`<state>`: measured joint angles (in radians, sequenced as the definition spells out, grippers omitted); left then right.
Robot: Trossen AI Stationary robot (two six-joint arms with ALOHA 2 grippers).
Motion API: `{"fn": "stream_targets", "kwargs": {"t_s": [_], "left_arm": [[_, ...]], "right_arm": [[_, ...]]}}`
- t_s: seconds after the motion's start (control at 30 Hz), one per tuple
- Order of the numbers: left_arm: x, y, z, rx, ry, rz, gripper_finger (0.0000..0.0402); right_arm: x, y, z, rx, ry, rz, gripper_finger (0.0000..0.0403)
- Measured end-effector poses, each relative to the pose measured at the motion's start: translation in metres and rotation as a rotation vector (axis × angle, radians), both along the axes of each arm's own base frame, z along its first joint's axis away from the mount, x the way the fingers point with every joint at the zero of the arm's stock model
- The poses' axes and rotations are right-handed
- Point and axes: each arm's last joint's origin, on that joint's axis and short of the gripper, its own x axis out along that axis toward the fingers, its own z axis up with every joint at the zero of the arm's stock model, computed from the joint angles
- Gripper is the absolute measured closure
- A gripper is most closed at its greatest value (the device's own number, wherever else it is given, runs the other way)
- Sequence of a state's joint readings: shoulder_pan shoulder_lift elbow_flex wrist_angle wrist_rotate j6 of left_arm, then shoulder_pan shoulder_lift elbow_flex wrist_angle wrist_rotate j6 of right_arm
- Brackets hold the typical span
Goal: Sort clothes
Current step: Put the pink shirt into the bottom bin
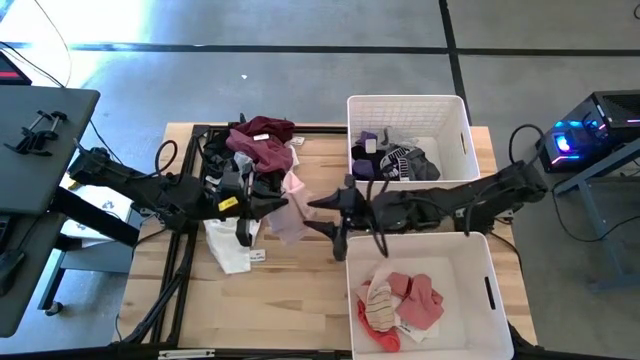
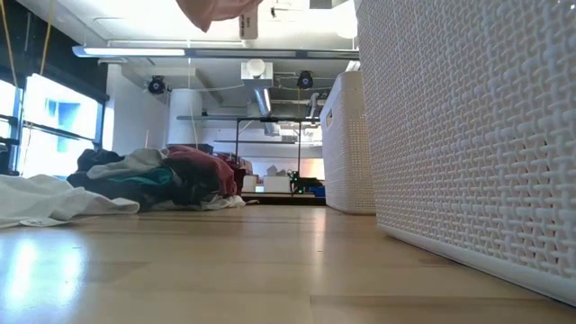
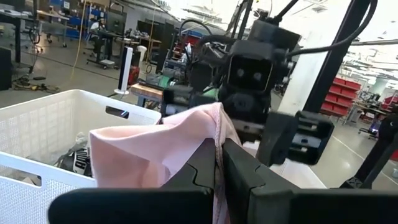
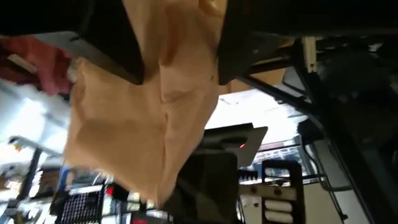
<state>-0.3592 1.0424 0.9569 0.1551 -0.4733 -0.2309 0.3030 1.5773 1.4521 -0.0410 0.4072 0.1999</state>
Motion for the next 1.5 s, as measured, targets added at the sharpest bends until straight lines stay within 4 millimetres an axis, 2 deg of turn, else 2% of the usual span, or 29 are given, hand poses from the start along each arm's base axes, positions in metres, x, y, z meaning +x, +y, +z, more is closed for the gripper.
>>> {"fn": "stream_targets", "kwargs": {"t_s": [0.23,0.3,0.4,0.6,0.73,0.83,0.97,1.1,1.23,1.37,1.5], "left_arm": [[0.000,0.000,-0.002,0.022,0.018,0.001,0.0398],[0.000,0.000,-0.002,0.025,0.022,0.001,0.0396],[0.000,0.000,-0.003,0.048,0.036,0.002,0.0380],[0.000,0.000,-0.010,0.010,0.094,0.008,0.0313],[-0.001,0.000,-0.019,-0.054,0.177,0.012,0.0277],[-0.001,0.001,-0.025,-0.065,0.227,0.017,0.0263],[-0.002,0.001,-0.025,-0.065,0.229,0.018,0.0257],[-0.001,0.001,-0.025,-0.066,0.228,0.018,0.0257],[-0.001,0.001,-0.025,-0.065,0.227,0.019,0.0257],[-0.002,0.001,-0.025,-0.065,0.228,0.019,0.0257],[-0.002,0.001,-0.025,-0.065,0.229,0.019,0.0257]], "right_arm": [[0.004,0.000,-0.005,0.064,0.001,-0.026,0.0362],[0.003,0.000,-0.004,0.061,0.001,-0.026,0.0391],[-0.004,0.004,0.005,0.067,-0.010,-0.044,0.0390],[-0.038,0.023,0.050,-0.005,0.002,-0.015,0.0400],[-0.072,0.042,0.089,0.030,0.027,0.074,0.0399],[-0.101,0.060,0.117,0.118,0.014,0.211,0.0400],[-0.134,0.085,0.134,0.259,0.039,0.393,0.0399],[-0.167,0.109,0.129,0.361,0.141,0.383,0.0401],[-0.191,0.118,0.108,0.374,0.231,0.182,0.0402],[-0.202,0.111,0.079,0.373,0.275,-0.080,0.0402],[-0.210,0.094,0.060,0.479,0.357,-0.295,0.0402]]}}
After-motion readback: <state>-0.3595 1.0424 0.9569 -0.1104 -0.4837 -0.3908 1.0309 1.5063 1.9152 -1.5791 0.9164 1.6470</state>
